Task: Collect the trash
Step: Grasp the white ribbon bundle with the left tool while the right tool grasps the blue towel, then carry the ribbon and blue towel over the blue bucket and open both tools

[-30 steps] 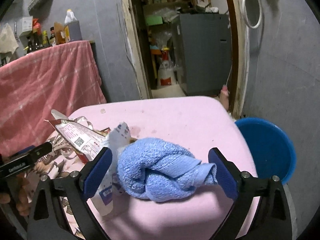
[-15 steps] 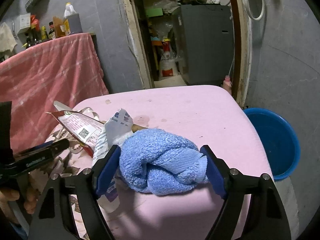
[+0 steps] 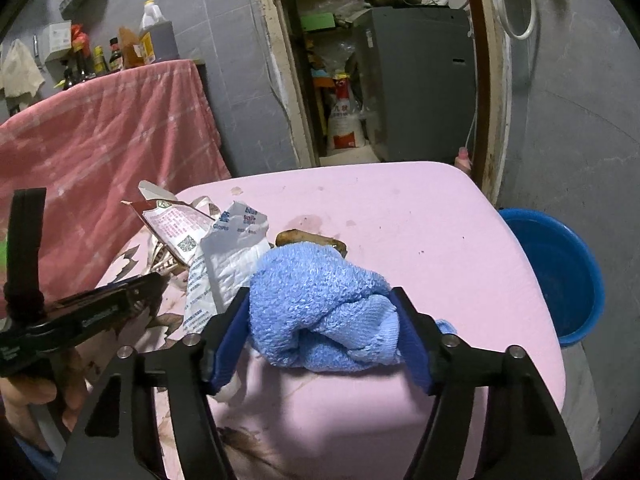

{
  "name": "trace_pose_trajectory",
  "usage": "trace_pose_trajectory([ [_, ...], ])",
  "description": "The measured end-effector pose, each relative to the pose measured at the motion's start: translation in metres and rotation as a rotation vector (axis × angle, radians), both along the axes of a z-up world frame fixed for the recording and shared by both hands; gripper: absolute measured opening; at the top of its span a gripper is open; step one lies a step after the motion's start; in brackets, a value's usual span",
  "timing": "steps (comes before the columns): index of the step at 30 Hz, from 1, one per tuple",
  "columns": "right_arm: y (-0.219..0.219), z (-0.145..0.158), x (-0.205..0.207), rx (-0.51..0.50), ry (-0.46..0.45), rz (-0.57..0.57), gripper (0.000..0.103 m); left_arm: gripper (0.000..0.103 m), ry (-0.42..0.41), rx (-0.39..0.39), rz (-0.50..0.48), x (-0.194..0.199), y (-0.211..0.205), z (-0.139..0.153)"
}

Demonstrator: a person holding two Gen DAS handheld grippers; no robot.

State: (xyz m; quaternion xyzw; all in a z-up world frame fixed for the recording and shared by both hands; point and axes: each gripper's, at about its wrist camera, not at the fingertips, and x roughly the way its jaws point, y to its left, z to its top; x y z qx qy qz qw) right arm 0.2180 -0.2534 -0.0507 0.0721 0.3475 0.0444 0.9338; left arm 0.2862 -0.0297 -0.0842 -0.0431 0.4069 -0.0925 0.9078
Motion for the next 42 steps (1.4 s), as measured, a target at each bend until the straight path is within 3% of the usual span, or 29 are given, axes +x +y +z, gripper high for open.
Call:
trace_pose_trajectory([
  [12, -0.004, 0.008, -0.023, 0.03, -0.066, 0.043, 0.029, 0.014, -0.057, -0.078, 0.068, -0.062, -0.015, 0.009],
  [28, -0.014, 0.036, -0.061, 0.037, -0.227, 0.012, 0.028, 0.013, -0.233, -0.087, 0.105, -0.113, -0.034, 0.04],
  [36, -0.032, 0.061, -0.065, 0.052, -0.335, -0.029, 0.028, 0.013, -0.341, -0.078, 0.098, -0.118, -0.054, 0.068],
  [42, -0.049, 0.079, -0.063, 0.043, -0.412, -0.053, 0.028, 0.013, -0.406, -0.117, 0.054, -0.107, -0.077, 0.086],
])
